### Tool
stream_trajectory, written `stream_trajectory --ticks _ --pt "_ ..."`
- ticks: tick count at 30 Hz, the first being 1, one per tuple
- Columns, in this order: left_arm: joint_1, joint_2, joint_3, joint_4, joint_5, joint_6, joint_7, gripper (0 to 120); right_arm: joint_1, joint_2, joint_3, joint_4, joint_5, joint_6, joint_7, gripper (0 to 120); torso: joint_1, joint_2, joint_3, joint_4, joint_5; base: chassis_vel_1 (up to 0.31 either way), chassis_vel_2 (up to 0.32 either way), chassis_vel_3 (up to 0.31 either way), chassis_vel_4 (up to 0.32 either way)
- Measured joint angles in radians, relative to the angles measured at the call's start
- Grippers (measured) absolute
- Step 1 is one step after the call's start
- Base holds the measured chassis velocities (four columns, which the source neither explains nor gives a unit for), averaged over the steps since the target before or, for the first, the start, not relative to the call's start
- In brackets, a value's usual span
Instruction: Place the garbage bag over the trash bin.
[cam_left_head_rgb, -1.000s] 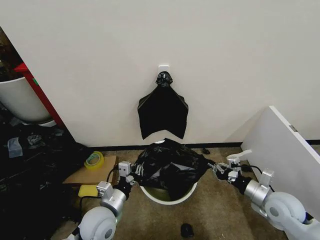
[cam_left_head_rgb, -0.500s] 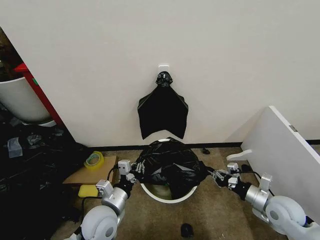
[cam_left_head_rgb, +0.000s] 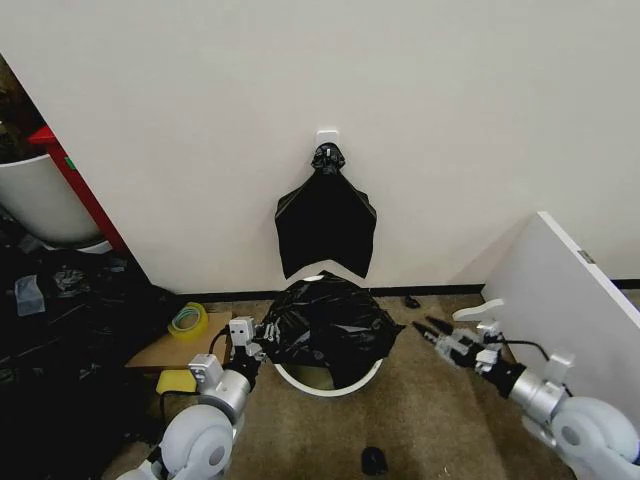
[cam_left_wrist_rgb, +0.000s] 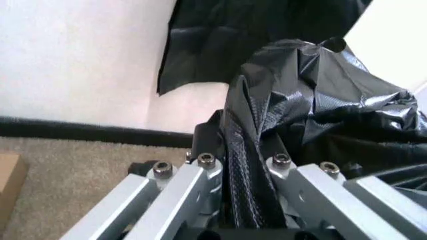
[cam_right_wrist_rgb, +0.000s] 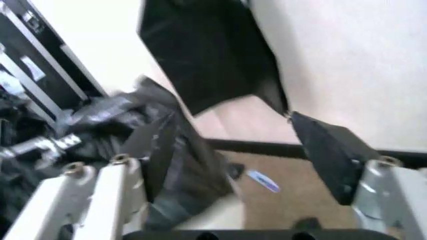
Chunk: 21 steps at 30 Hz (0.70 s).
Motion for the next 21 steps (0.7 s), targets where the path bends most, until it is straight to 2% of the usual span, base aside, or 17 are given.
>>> stream_trajectory --ticks 3,5,6,8,9,12,14,16,21 --pt "-0.002 0.003 0.01 0.002 0.042 -0.011 0.02 5 0.002 0.004 -0.015 0.088 -0.007 -0.045 0.057 75 0.0 0.0 0.0 -0.0004 -0.0002 0.0 0.0 0.0 0.0" --pt "-0.002 0.007 0.026 0.001 0.094 -0.022 0.048 5 0.043 0.006 -0.084 0.189 -0.038 -0.11 0.118 85 0.0 0.0 0.0 -0.0001 -0.0003 0.0 0.0 0.0 0.0" --pt "-0.002 0.007 0.026 0.001 0.094 -0.022 0.048 5 0.043 0.006 -0.084 0.189 -0.038 -0.11 0.118 85 0.0 0.0 0.0 -0.0001 -0.0003 0.0 0.0 0.0 0.0" --pt "0.001 0.016 0.04 0.0 0.185 -0.052 0.095 5 0.131 0.003 -0.188 0.278 -0.053 -0.234 0.244 96 0.0 0.0 0.0 0.0002 -0.0001 0.0 0.0 0.0 0.0" --pt "0.001 0.016 0.04 0.0 0.185 -0.052 0.095 5 0.131 0.003 -0.188 0.278 -0.053 -0.234 0.244 96 0.0 0.0 0.0 0.0002 -0.0001 0.0 0.0 0.0 0.0" --pt "-0.004 0.032 0.055 0.003 0.265 -0.086 0.136 5 0.216 0.012 -0.289 0.367 -0.032 -0.456 0.409 100 0.0 0.0 0.0 0.0005 0.0001 0.0 0.0 0.0 0.0" --pt "-0.007 0.033 0.057 0.005 0.272 -0.089 0.137 5 0.219 0.012 -0.293 0.372 -0.03 -0.471 0.418 100 0.0 0.0 0.0 0.0003 -0.0002 0.0 0.0 0.0 0.0" --pt "-0.015 0.036 0.062 0.012 0.302 -0.108 0.146 5 0.24 0.005 -0.334 0.39 -0.027 -0.552 0.47 100 0.0 0.0 0.0 -0.0002 0.0004 0.0 0.0 0.0 0.0" --pt "-0.024 0.037 0.069 0.022 0.344 -0.132 0.156 5 0.249 -0.001 -0.35 0.373 -0.012 -0.578 0.51 99 0.0 0.0 0.0 -0.0001 -0.0003 0.0 0.0 0.0 0.0"
